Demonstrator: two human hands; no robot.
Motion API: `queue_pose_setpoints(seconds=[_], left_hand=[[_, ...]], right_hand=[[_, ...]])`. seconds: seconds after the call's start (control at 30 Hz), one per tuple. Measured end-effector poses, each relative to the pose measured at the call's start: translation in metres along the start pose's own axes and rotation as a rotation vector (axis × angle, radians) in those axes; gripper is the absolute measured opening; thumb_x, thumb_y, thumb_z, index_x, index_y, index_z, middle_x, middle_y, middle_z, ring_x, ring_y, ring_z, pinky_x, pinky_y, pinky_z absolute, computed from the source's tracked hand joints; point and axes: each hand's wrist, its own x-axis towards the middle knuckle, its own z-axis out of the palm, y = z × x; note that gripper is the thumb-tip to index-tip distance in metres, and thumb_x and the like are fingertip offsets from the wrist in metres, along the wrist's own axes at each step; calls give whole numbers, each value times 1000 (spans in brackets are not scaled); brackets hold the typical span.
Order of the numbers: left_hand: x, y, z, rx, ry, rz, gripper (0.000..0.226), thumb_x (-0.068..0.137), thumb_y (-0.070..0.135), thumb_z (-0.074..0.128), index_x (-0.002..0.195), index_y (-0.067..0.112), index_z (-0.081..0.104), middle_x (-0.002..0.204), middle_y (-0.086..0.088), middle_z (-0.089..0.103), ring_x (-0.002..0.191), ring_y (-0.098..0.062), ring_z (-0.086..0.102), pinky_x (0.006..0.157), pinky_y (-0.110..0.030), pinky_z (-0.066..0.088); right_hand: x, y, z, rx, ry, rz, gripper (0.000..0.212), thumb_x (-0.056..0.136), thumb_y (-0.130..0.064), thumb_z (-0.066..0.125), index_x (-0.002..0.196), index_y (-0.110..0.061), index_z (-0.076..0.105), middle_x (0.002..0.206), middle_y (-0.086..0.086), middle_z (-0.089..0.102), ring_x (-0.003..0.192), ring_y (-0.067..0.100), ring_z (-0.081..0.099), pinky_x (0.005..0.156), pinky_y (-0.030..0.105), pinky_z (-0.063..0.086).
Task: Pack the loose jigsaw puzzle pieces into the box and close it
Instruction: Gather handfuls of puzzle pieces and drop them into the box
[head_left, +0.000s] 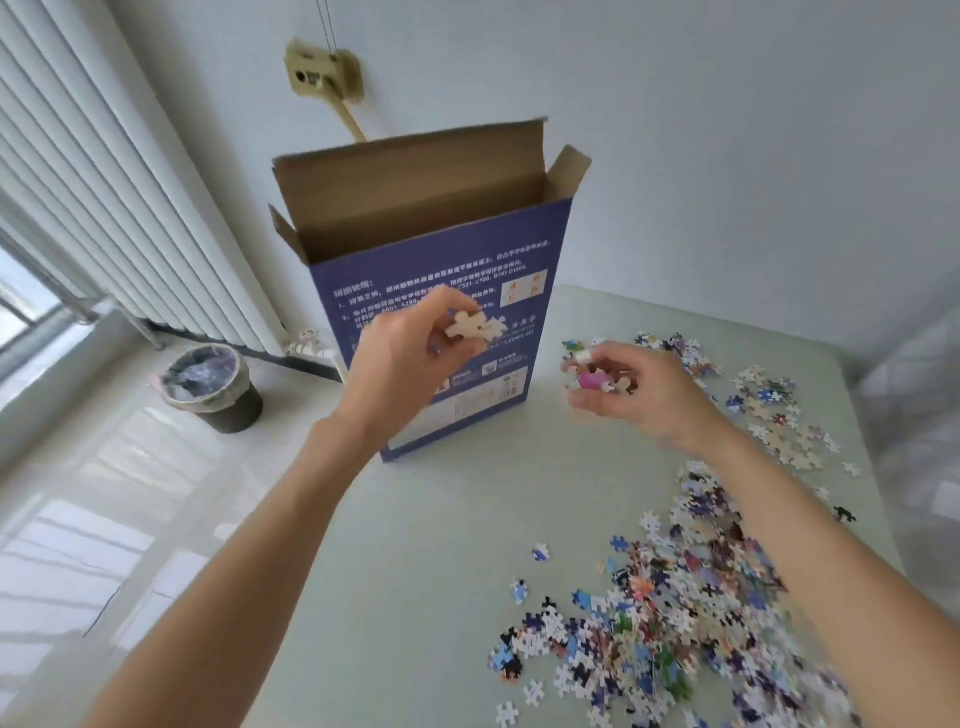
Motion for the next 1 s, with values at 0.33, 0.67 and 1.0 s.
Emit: queue_pose_setpoints(seconds=[0.33, 0.67, 1.0], left_hand=[[103, -20, -48, 425, 89, -42, 22, 97, 23, 39, 112, 12, 52, 102, -10, 66, 85, -34, 60, 67, -36, 45], [83, -39, -37, 360, 34, 13, 22, 89, 42, 56, 104, 29, 63, 92, 11, 66, 82, -12, 61, 66, -30, 52], [77, -42, -33, 339, 145, 95, 11, 85, 27, 64, 95, 27, 69, 84, 10, 67, 77, -13, 63, 62, -34, 54]], right_hand=[[157, -88, -32, -126, 169, -390, 25, 76, -24, 76, 97, -14, 67, 98, -2, 70, 87, 10, 65, 83, 30, 53], [206, -81, 0, -511, -111, -469, 19, 80, -28, 71, 98, -21, 69, 91, -5, 70, 84, 11, 62, 80, 35, 50], [200, -90, 10, -542, -149, -399, 21, 85, -40, 62, 94, -23, 71, 88, -7, 69, 84, 13, 60, 81, 40, 49]])
